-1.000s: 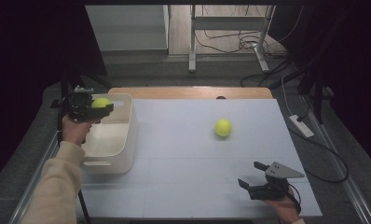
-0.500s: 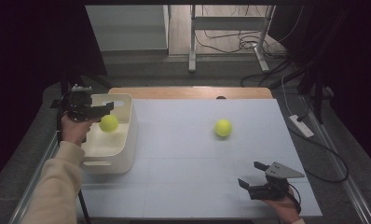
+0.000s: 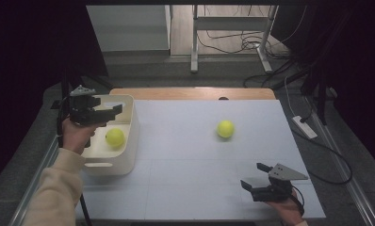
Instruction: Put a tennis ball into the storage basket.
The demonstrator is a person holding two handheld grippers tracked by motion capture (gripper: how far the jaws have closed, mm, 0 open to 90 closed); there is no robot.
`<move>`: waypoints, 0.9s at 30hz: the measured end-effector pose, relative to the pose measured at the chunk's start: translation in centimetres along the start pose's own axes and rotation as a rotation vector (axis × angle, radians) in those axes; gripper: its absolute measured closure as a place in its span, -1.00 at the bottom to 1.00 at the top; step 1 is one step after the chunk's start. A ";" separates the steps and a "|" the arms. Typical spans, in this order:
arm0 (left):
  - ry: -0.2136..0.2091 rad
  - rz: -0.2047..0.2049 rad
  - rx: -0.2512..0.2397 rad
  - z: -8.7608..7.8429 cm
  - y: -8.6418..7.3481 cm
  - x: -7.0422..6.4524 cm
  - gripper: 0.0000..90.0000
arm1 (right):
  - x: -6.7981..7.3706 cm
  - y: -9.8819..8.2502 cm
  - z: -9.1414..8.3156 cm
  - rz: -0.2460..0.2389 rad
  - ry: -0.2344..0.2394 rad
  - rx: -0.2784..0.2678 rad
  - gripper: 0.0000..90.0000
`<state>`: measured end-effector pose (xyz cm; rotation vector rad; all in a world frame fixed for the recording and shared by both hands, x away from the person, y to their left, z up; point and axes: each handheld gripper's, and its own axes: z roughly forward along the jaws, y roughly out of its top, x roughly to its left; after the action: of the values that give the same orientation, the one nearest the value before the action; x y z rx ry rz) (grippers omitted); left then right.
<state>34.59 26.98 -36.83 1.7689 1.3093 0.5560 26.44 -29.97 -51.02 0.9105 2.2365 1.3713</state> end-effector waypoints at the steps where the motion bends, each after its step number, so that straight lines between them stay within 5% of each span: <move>1: -0.013 0.005 -0.004 -0.1 0.0 -0.2 -0.76 | 0.0 0.0 0.0 0.000 0.000 0.000 -0.84; 11: -0.140 0.086 -0.042 -0.9 0.0 -3.0 -0.75 | -0.1 0.0 -0.1 -0.002 -0.005 0.000 -0.84; 27: -0.226 0.101 -0.070 -0.9 0.0 -4.9 -0.73 | -0.1 0.0 -0.1 0.004 -0.010 -0.003 -0.84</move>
<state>32.17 22.75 -35.69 1.7897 1.0384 0.4374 26.46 -30.15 -50.93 0.9196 2.2258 1.3692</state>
